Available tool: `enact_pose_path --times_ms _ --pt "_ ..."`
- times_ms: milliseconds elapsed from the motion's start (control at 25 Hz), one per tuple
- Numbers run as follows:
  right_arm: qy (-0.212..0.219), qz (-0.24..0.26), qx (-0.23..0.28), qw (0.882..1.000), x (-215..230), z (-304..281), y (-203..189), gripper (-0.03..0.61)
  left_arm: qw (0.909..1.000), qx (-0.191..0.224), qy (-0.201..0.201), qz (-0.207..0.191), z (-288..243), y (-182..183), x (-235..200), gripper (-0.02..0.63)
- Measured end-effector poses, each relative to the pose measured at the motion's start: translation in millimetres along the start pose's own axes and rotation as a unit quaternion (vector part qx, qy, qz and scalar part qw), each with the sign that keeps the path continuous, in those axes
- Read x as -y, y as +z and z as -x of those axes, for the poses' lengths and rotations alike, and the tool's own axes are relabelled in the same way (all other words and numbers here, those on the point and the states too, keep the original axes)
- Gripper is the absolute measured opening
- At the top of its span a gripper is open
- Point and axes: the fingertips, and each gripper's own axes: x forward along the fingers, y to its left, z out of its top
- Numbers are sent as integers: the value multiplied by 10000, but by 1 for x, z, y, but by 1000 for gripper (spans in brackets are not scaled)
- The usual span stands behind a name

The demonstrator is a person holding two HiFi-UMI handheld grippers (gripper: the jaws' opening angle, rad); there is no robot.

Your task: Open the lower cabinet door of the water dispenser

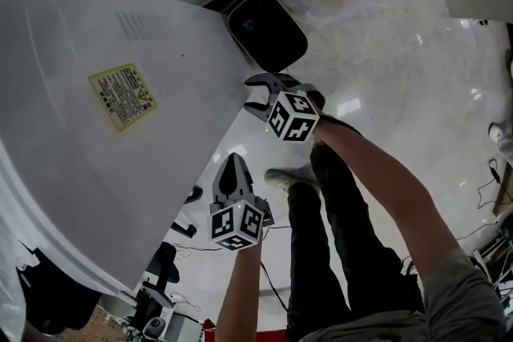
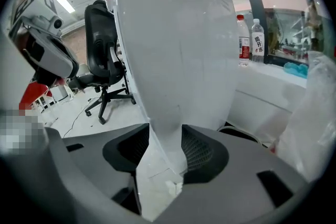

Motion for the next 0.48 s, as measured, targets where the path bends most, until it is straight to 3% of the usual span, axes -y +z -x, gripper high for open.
enact_pose_path --times_ms 120,480 --pt "91 118 -46 9999 -1 -3 2 186 10000 29 18 13 1 2 -1 8" --pt "40 -135 -86 9999 -2 -2 0 144 9998 42 43 203 5 -6 -3 8"
